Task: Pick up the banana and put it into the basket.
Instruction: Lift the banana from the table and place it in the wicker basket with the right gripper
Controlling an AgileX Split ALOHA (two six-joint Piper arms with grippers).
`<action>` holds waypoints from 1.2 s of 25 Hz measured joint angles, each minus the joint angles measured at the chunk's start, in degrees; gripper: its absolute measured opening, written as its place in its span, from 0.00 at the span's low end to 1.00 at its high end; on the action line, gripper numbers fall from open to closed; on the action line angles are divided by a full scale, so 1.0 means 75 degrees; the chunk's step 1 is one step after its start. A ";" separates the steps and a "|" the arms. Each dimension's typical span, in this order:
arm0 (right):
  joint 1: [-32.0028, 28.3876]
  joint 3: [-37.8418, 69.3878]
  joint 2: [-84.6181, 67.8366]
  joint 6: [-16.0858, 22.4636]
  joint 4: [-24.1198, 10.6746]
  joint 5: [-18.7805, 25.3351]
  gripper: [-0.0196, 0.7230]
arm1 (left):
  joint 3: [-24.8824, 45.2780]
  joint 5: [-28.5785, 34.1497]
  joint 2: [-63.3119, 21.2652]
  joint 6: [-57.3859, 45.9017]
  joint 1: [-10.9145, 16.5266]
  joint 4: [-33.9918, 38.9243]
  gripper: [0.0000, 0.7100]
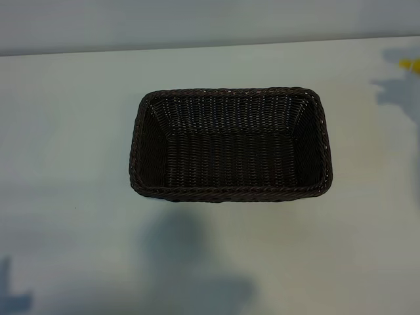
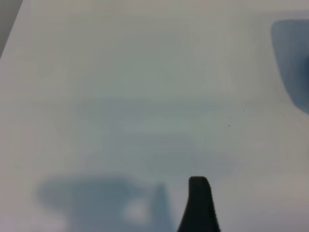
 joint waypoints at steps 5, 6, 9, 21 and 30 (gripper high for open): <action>0.0008 -0.0672 -0.0099 0.0000 0.0344 0.0234 0.60 | 0.0000 0.0000 0.0000 0.0007 0.0000 0.0000 0.81; 0.0035 -0.0689 -0.0099 0.0000 0.0435 0.0243 0.60 | 0.0000 0.0000 0.0000 0.0007 0.0000 0.0000 0.81; 0.0369 -0.0689 -0.0092 0.0000 0.0559 0.0251 0.60 | 0.0000 0.0000 0.0000 0.0007 0.0000 0.0000 0.81; 0.3473 -0.0689 -0.0092 0.0000 0.0635 0.0256 0.60 | 0.0000 0.0000 0.0000 0.0007 0.0000 0.0000 0.81; 0.5283 -0.0689 -0.0092 -0.1424 0.0400 -0.0110 0.60 | 0.0000 0.0000 0.0000 0.0007 0.0000 0.0000 0.81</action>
